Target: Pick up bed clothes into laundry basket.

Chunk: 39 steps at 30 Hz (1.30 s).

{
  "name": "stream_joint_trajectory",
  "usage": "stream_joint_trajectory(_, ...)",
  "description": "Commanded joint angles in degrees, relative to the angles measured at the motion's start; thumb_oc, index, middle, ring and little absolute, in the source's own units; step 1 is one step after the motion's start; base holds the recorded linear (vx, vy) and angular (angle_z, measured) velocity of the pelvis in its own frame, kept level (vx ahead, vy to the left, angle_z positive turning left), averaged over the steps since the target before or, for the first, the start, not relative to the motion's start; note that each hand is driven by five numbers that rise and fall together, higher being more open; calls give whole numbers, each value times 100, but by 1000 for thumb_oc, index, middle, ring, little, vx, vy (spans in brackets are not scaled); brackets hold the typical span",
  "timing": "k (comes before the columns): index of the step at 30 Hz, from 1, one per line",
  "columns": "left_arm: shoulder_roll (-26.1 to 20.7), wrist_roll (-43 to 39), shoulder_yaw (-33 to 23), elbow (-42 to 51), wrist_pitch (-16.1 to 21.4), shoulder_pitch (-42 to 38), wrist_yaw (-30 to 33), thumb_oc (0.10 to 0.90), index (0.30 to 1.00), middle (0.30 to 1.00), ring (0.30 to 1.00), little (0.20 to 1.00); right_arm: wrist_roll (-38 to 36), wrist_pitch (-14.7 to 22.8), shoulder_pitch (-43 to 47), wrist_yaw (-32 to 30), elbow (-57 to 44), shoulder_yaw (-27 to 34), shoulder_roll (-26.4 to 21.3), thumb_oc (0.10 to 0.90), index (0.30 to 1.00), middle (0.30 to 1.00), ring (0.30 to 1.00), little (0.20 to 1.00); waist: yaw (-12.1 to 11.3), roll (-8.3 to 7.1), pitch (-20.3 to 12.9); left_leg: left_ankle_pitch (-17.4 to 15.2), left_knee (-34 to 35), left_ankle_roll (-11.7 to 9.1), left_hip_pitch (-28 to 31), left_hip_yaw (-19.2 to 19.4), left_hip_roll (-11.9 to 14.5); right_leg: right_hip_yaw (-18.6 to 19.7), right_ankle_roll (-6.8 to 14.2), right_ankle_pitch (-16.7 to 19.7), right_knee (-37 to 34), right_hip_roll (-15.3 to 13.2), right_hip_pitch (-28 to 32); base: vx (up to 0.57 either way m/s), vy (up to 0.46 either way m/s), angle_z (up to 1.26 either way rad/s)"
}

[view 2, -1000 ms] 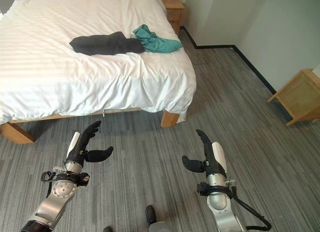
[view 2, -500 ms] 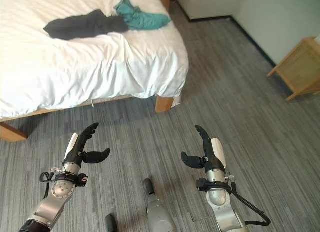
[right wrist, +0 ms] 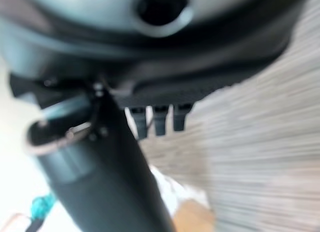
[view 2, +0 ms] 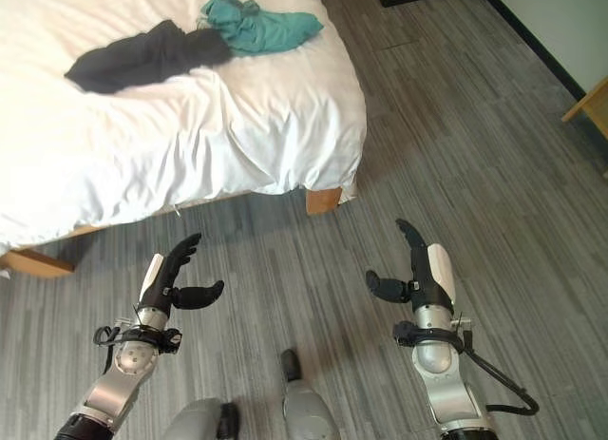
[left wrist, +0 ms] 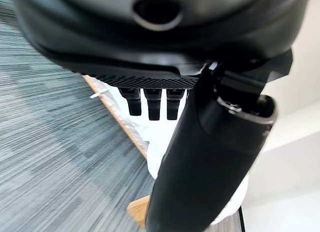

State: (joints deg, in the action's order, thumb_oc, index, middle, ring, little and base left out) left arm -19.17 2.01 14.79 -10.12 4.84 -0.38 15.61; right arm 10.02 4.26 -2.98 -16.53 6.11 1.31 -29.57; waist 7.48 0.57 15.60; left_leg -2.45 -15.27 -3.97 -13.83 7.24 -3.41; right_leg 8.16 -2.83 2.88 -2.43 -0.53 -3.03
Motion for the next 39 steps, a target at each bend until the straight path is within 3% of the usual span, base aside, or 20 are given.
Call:
stream_joint_trajectory(1, -184, 4, -451, 731, 538, -45, 208, 800, 900, 900, 900, 900, 93, 298, 192, -247, -466, 118, -292, 800, 900, 900, 900, 900, -213, 25, -398, 694, 1387, 98, 12, 275, -63, 488, 742, -616, -257, -77, 618, 801, 13, -29)
stream_joint_trajectory(2, -133, -10, -430, 693, 526, -50, 213, 800, 900, 900, 900, 900, 102, 259, 188, -269, -435, 108, -265, 800, 900, 900, 900, 900, -313, 58, -466, 822, 1998, -3, -393, 565, 94, 515, 798, -944, -257, -189, 1059, 593, 0, -35)
stream_joint_trajectory(4, -74, -27, -394, 670, 512, -11, 211, 800, 900, 900, 900, 900, 177, 230, 186, -237, -463, 58, -263, 800, 900, 900, 900, 900, -386, 91, -520, 1019, 2027, -129, -687, 626, 266, 613, 866, -1136, -257, -325, 1436, 699, 50, -26)
stream_joint_trajectory(5, -51, -7, -381, 669, 514, 101, 166, 800, 900, 900, 900, 900, 246, 189, 138, -144, -530, 61, -269, 800, 900, 900, 900, 900, -421, 116, -616, 949, 2027, -111, -662, 646, 314, 656, 946, -1212, -257, -445, 1582, 666, 107, -55)
stream_joint_trajectory(7, -11, 17, -366, 681, 474, 167, 138, 800, 900, 900, 900, 900, 488, 151, 7, -199, -617, 129, -279, 800, 900, 900, 900, 900, -441, 174, -741, 1396, 2027, -97, -523, 610, 446, 655, 1005, -1368, -150, -583, 1862, 691, 124, -67)
stream_joint_trajectory(8, -8, 54, -359, 698, 434, 230, 103, 800, 900, 900, 900, 900, 602, 112, -76, -212, -713, 212, -258, 800, 900, 900, 900, 900, -458, 128, -766, 1390, 2027, -32, -379, 625, 443, 565, 1091, -1356, 86, -686, 1877, 581, 74, -53)
stream_joint_trajectory(9, -20, 78, -327, 678, 425, 255, 108, 800, 900, 900, 900, 900, 763, 85, -154, -288, -793, 251, -249, 800, 900, 900, 900, 900, -480, 23, -778, 1337, 2027, 55, -192, 611, 368, 515, 1221, -1141, 635, -812, 1744, 438, 22, -52)
stream_joint_trajectory(11, -72, 45, -236, 578, 367, 86, 225, 800, 900, 900, 900, 900, 1093, -30, 151, -555, -882, 256, -403, 800, 900, 900, 900, 900, -289, -104, -610, 1113, 2027, 149, 227, 522, 313, 668, 1466, -340, 2063, -750, 1044, 397, 14, -41)
stream_joint_trajectory(13, -116, 37, -223, 541, 362, 17, 278, 800, 900, 900, 900, 900, 1187, -89, 345, -707, -981, 315, -428, 800, 900, 900, 900, 900, -257, -36, -524, 1013, 2027, 169, 401, 529, 458, 665, 1465, -208, 2539, -611, 627, 318, -3, -17)
stream_joint_trajectory(14, -199, 70, -171, 473, 366, -105, 411, 800, 900, 900, 900, 900, 1450, -154, 789, -1154, -1231, 542, -585, 800, 900, 900, 900, 900, -187, -2, -447, 744, 2027, 192, 799, 447, 546, 386, 1348, -235, 2900, -671, 99, 400, -26, -36)
stream_joint_trajectory(16, -182, 20, -89, 359, 403, -164, 463, 800, 900, 900, 900, 900, 1714, -263, 1201, -1496, -1329, 748, -890, 800, 900, 900, 900, 900, -101, 52, -377, 563, 2027, 147, 1072, 274, 609, 96, 1225, -614, 2432, -591, -234, 500, -76, -19)
stream_joint_trajectory(18, -195, 3, -54, 302, 442, -141, 448, 800, 900, 900, 900, 900, 1791, -325, 1502, -1643, -1350, 840, -1190, 800, 900, 900, 900, 900, -66, -21, -385, 479, 2027, 92, 1185, 113, 575, 38, 1226, -754, 1704, -510, -334, 396, -204, 68)
stream_joint_trajectory(19, -210, -86, -45, 168, 478, -135, 433, 800, 900, 900, 900, 900, 1883, -396, 1712, -1718, -1301, 881, -1599, 800, 900, 900, 900, 900, 2, -146, -374, 334, 2027, 43, 1320, -254, 478, 445, 1277, -595, 806, -317, -506, 391, -265, 84)
stream_joint_trajectory(21, -265, -100, -26, 53, 478, -123, 422, 800, 900, 900, 900, 900, 2049, -394, 1827, -1691, -1345, 774, -1952, 800, 900, 900, 900, 900, 0, -226, -356, 244, 2027, 30, 1355, -632, 440, 1035, 1405, -373, 280, -237, -557, 293, -228, 98)
stream_joint_trajectory(22, -289, -138, -38, 56, 503, -87, 374, 800, 900, 900, 900, 900, 2107, -385, 1780, -1573, -1344, 754, -2099, 800, 900, 900, 900, 900, -28, -260, -384, 180, 2027, 65, 1379, -755, 381, 1189, 1351, -360, 127, -295, -451, 149, -170, 129)
stream_joint_trajectory(24, -308, -205, -158, 30, 506, 79, 350, 800, 900, 900, 900, 900, 2264, -414, 1983, -1338, -1355, 420, -2186, 800, 900, 900, 900, 900, -230, -371, -402, 143, 2027, 60, 1519, -795, 377, 964, 1356, -256, 150, -462, -374, 61, -159, 169)
stream_joint_trajectory(30, -298, -206, -195, 41, 504, 103, 347, 800, 900, 900, 900, 900, 2269, -413, 2058, -1345, -1314, 343, -2189, 800, 900, 900, 900, 900, -174, -369, -395, 140, 2027, 63, 1533, -814, 372, 942, 1356, -252, 119, -475, -337, 34, -98, 77)
stream_joint_trajectory(31, -173, -386, -498, -216, 452, 816, 229, 800, 900, 900, 900, 900, 2195, -289, 2589, -660, -893, -785, -1983, 800, 900, 900, 900, 900, -610, -404, -687, 201, 2027, -123, 1507, -911, 576, 645, 1274, -149, -214, -619, 89, 210, -563, 34)
stream_joint_trajectory(33, -157, -433, -565, -301, 434, 873, 226, 800, 900, 900, 900, 900, 2133, -313, 2846, -621, -590, -1128, -1934, 800, 900, 900, 900, 900, -575, -390, -700, 215, 2027, -153, 1497, -973, 593, 555, 1245, -179, -231, -636, 165, 118, -309, 26)
stream_joint_trajectory(39, -153, -432, -572, -301, 434, 874, 225, 800, 900, 900, 900, 900, 2132, -312, 2862, -625, -581, -1143, -1933, 800, 900, 900, 900, 900, -561, -388, -697, 216, 2027, -153, 1497, -980, 593, 548, 1245, -180, -231, -637, 169, 4, -12, 20)
